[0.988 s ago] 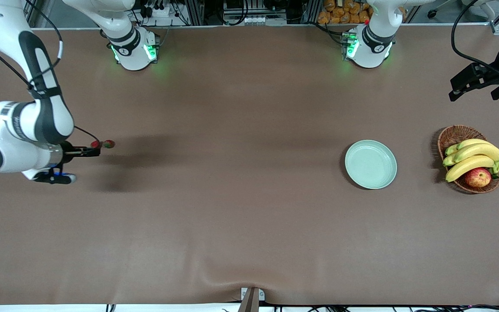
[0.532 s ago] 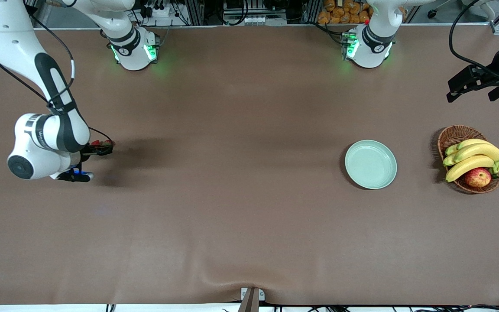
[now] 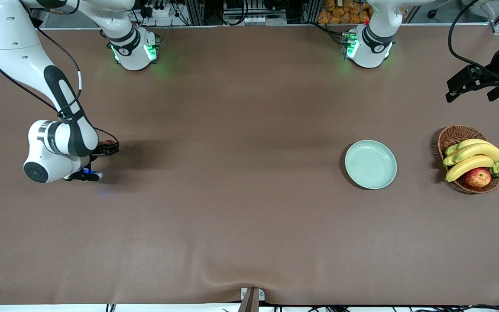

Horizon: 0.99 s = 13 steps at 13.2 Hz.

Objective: Collect all strawberries into plate
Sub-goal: 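Reach the right gripper down and grasp a red strawberry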

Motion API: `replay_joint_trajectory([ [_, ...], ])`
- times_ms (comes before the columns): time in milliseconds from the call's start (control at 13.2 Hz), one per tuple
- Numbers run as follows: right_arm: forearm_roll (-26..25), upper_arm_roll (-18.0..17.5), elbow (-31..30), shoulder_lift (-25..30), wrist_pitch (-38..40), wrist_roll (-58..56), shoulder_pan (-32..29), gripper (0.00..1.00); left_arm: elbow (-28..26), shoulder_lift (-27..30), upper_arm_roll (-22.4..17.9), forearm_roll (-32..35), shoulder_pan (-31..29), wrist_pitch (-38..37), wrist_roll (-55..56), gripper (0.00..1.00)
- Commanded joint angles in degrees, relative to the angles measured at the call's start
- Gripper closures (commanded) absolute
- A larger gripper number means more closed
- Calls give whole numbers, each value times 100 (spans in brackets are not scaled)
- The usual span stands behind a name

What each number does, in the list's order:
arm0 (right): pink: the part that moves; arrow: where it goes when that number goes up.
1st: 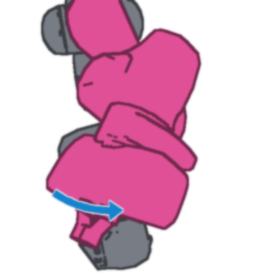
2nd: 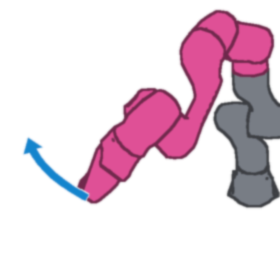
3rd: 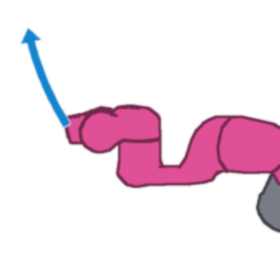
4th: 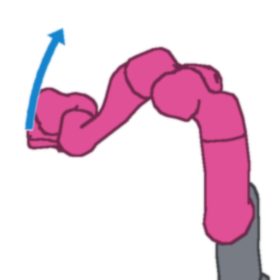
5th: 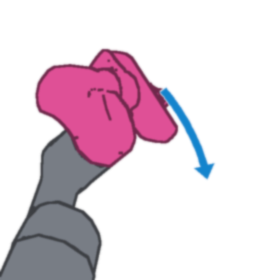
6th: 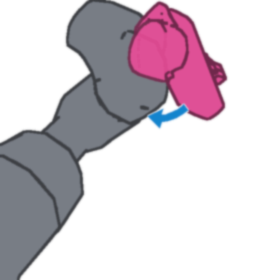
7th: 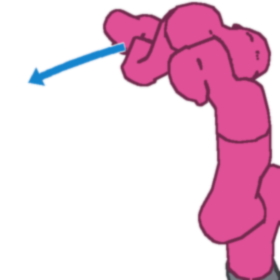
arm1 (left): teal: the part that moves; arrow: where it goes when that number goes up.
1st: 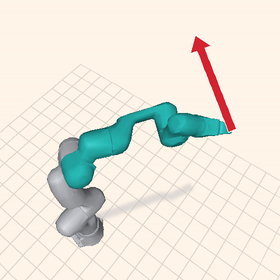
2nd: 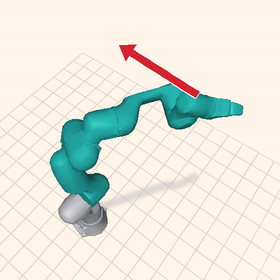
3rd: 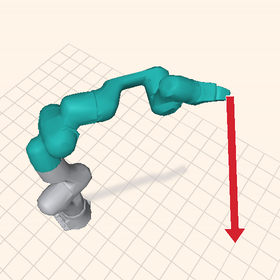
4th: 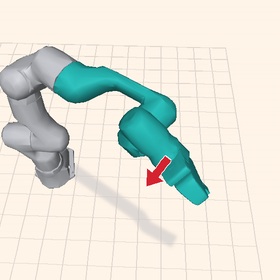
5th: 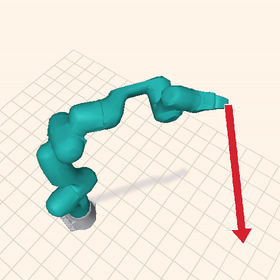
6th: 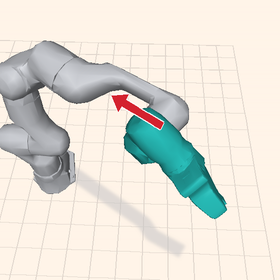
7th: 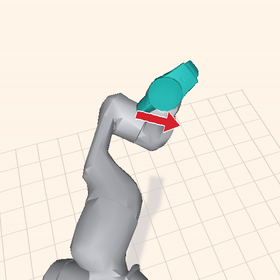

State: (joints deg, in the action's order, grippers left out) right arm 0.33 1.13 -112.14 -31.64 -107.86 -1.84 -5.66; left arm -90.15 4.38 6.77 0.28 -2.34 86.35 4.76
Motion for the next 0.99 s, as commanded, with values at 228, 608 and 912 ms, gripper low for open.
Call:
replay_joint_trajectory([
  [228, 20, -60, -167, -18, -42, 17, -66, 39, -38, 54, -9, -124, 6, 66, 42, 0],
  [608, 20, -60, -159, -44, -59, 8, -58, 67, -47, 28, -9, -116, -3, 101, 42, 0],
  [912, 63, -69, -1, -9, -296, 35, -31, 100, -64, 28, -9, -124, 23, 84, 42, 0],
])
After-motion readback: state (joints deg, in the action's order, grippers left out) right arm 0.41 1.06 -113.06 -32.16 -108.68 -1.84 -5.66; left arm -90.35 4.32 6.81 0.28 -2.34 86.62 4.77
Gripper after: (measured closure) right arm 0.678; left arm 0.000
